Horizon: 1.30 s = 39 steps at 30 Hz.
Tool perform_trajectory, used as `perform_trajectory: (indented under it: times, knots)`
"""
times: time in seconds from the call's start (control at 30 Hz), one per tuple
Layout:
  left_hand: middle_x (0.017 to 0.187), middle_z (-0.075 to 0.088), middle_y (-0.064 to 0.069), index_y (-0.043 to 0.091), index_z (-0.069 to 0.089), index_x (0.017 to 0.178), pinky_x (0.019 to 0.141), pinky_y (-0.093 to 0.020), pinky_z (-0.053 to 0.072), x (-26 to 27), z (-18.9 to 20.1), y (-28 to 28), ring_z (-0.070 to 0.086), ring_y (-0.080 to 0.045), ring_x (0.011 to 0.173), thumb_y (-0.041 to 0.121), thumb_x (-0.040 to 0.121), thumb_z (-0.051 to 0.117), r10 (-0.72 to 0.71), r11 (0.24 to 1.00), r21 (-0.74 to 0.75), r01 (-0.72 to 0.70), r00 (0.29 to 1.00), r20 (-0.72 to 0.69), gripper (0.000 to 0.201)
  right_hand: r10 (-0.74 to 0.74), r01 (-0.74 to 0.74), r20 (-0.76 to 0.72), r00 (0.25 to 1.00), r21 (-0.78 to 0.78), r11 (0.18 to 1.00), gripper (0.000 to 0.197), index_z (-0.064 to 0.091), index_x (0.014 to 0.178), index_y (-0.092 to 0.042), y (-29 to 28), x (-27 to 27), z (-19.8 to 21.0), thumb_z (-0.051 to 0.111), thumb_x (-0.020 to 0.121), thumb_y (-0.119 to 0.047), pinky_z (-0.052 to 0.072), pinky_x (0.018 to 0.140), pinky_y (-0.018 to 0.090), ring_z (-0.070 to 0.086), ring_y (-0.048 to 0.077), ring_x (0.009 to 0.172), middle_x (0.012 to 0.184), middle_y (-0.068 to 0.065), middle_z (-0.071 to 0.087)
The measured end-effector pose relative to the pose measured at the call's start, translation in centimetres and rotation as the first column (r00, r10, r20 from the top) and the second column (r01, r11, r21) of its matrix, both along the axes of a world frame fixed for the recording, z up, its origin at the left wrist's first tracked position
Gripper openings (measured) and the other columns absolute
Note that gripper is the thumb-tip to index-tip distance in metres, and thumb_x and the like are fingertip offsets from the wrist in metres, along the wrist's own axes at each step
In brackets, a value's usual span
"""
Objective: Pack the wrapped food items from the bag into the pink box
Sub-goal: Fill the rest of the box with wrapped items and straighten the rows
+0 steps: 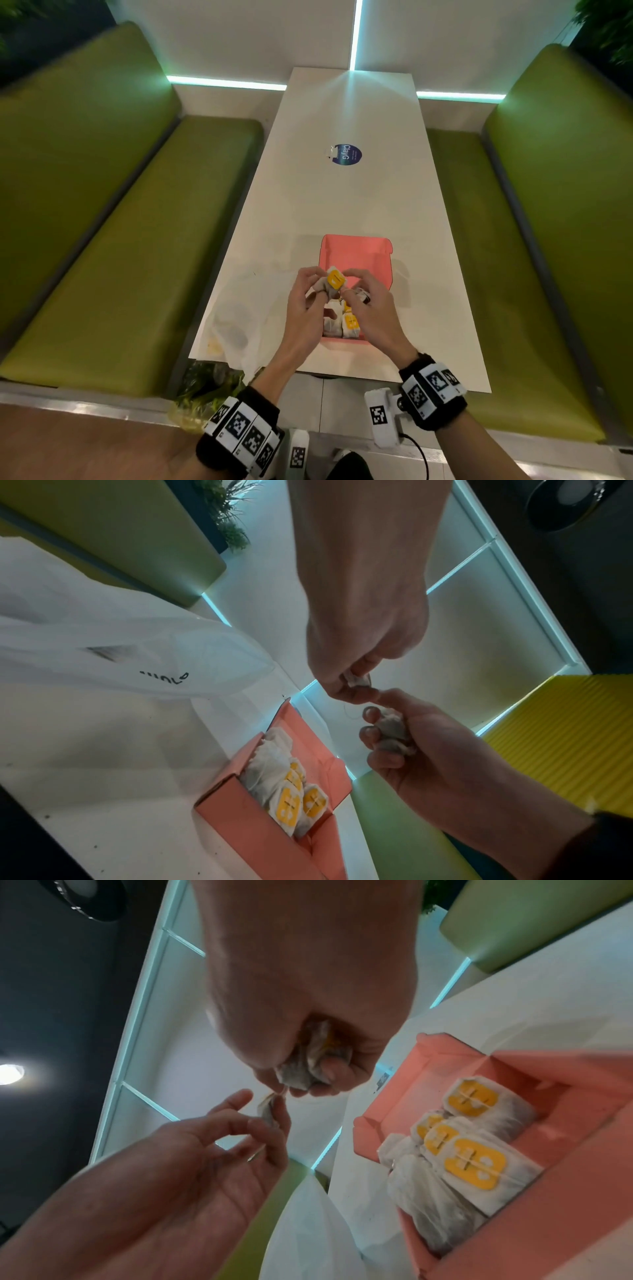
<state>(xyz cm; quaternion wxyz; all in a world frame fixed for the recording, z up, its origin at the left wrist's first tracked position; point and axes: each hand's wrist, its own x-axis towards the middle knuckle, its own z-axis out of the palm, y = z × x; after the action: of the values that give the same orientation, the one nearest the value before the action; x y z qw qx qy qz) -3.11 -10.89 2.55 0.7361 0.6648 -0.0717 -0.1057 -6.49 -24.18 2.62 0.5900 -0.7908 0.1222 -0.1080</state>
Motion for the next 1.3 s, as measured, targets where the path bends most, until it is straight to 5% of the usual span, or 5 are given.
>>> perform_trajectory:
  times: [0.27,0.47,0.7,1.07,1.3]
  knots:
    - [0.09,0.069,0.001,0.017,0.065,0.094,0.068,-0.039,0.06,0.3,-0.1,0.9,0.068,-0.021,0.083,0.01,0.096,0.061,-0.1,0.98,0.181,0.084,0.992,0.077,0.008,0.045,-0.045,0.034,0.998,-0.003,0.999,0.019,0.072,0.088,-0.026,-0.1,-0.2,0.6,0.065,0.092,-0.008,0.052,0.078,0.026,0.067,0.008,0.084,0.083,-0.011,0.072]
    - [0.082,0.071,0.007,0.015,0.065,0.087,0.067,-0.025,0.05,1.2,0.2,1.5,0.066,-0.013,0.078,0.015,0.091,0.069,-0.144,0.94,0.337,0.055,0.958,0.246,0.006,0.04,-0.041,-0.017,0.999,-0.062,0.997,0.007,0.076,0.087,-0.016,-1.5,-0.4,0.4,0.07,0.089,-0.012,0.054,0.078,0.03,0.067,0.011,0.083,0.082,-0.006,0.073]
    - [0.087,0.07,0.011,0.022,0.063,0.091,0.074,-0.031,0.056,1.6,0.4,2.5,0.066,-0.011,0.079,0.007,0.097,0.058,-0.366,0.846,0.493,0.203,0.893,0.262,0.017,0.114,-0.115,-0.022,0.993,-0.071,0.991,0.009,0.075,0.084,-0.018,-2.6,-0.8,1.5,0.07,0.09,-0.014,0.051,0.076,0.022,0.066,0.009,0.082,0.082,-0.007,0.073]
    - [0.084,0.073,0.0,0.0,0.069,0.09,0.069,-0.028,0.057,2.2,1.8,1.9,0.068,-0.016,0.078,-0.008,0.092,0.059,-0.13,0.99,0.059,0.127,0.99,0.061,0.013,0.259,-0.255,-0.06,0.964,0.069,0.964,0.011,0.076,0.088,-0.016,-4.0,-1.6,1.9,0.069,0.09,-0.008,0.05,0.075,0.023,0.066,0.016,0.083,0.086,-0.001,0.073]
    - [0.085,0.071,-0.011,-0.007,0.066,0.091,0.07,-0.026,0.055,1.3,1.3,-0.8,0.069,-0.019,0.081,-0.007,0.09,0.061,0.042,0.989,-0.139,-0.056,0.994,-0.105,0.005,0.239,-0.18,-0.141,0.961,0.34,0.923,0.016,0.076,0.092,-0.015,-2.1,-2.1,1.9,0.063,0.093,-0.005,0.04,0.051,0.019,0.054,0.007,0.064,0.077,-0.005,0.064]
